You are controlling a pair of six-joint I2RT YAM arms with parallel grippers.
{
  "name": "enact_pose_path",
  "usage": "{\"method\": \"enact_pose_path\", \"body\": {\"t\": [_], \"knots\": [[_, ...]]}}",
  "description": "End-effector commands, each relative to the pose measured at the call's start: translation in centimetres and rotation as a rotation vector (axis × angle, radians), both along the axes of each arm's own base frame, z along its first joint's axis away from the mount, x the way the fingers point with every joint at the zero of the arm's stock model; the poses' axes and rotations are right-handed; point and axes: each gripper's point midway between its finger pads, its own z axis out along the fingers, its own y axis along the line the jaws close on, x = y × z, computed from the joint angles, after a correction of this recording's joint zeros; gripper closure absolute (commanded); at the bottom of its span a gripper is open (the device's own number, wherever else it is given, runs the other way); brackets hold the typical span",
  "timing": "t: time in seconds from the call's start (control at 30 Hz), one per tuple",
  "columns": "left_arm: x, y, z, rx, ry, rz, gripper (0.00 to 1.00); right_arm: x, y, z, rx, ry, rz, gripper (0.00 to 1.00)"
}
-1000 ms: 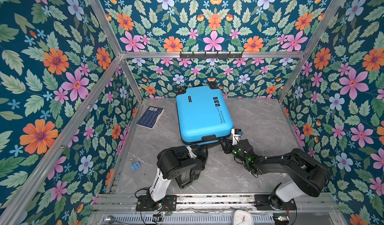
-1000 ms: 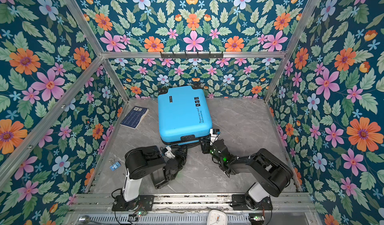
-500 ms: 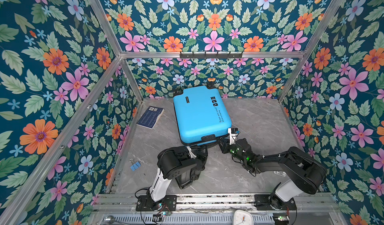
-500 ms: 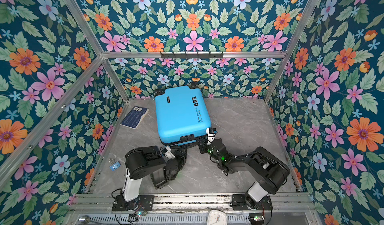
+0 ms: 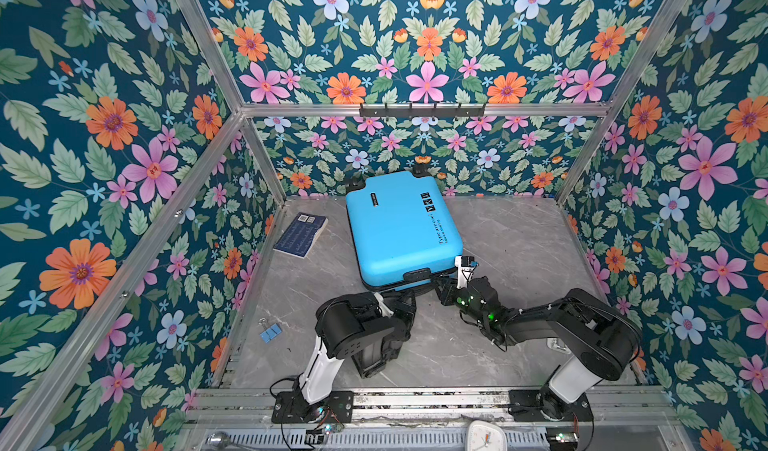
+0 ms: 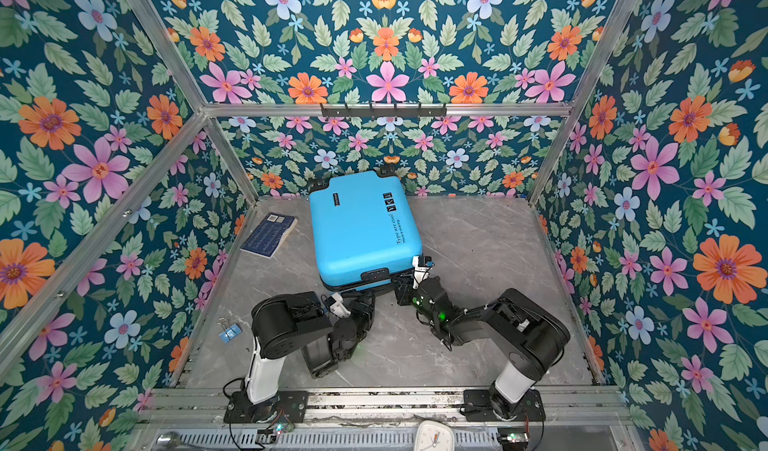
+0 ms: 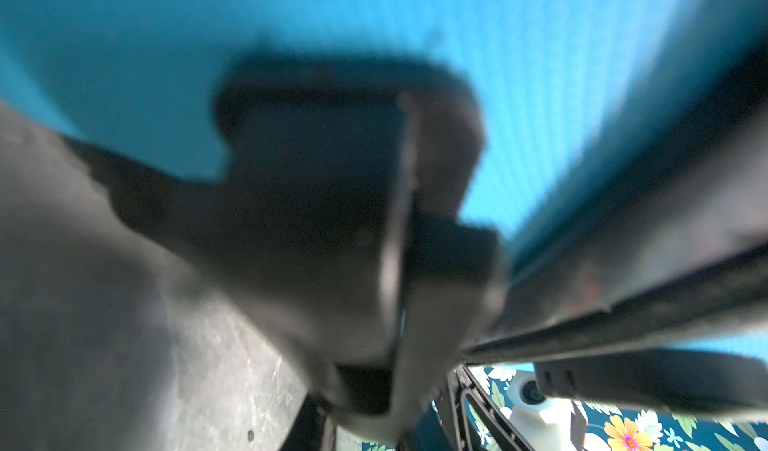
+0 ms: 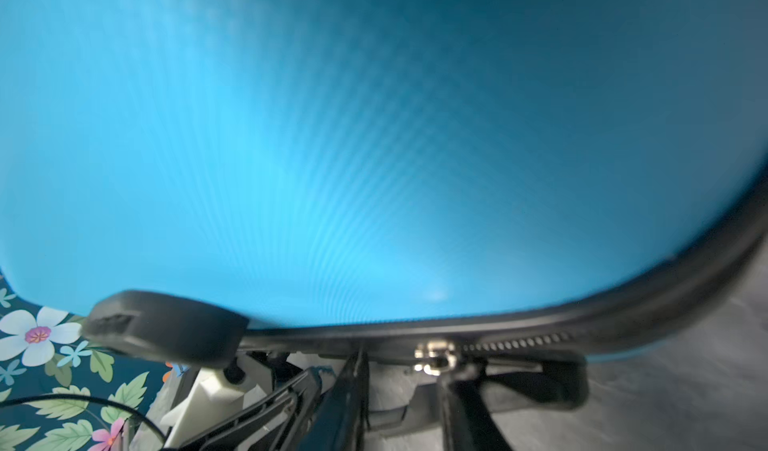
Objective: Pack the luggage
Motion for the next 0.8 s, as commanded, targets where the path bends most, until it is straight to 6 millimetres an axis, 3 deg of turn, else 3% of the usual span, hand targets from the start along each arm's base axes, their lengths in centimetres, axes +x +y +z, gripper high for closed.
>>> {"method": "enact_pose_path", "body": {"t": [0.0, 0.2, 0.33, 0.53, 0.67, 0.77], "knots": [[-0.8, -1.3, -0.5, 0.086, -0.021, -0.102, 1.00, 1.7, -1.8, 0.0, 0.009, -0.032, -0.139, 0.74], [-1.0, -1.4, -0.6, 0.086, -0.019, -0.105, 1.00, 2.4, -1.7, 0.4, 0.046, -0.067, -0.160, 0.94], [-1.0, -1.4, -0.6, 0.085, -0.019, -0.104, 1.00, 2.5, -2.2, 0.3, 0.050, -0.072, -0.193, 0.99], [-1.0, -1.3, -0.7, 0.088, -0.017, -0.101, 1.00, 2.2, -3.1, 0.4, 0.034, -0.087, -0.218, 1.00], [-1.1, -1.4, -0.7, 0.088, -0.017, -0.104, 1.00, 2.3, -2.4, 1.2, 0.035, -0.113, -0.184, 0.90], [-1.1, -1.5, -0.7, 0.087, -0.017, -0.105, 1.00, 2.7, -1.6, 1.7, 0.028, -0.128, -0.159, 0.93]]}}
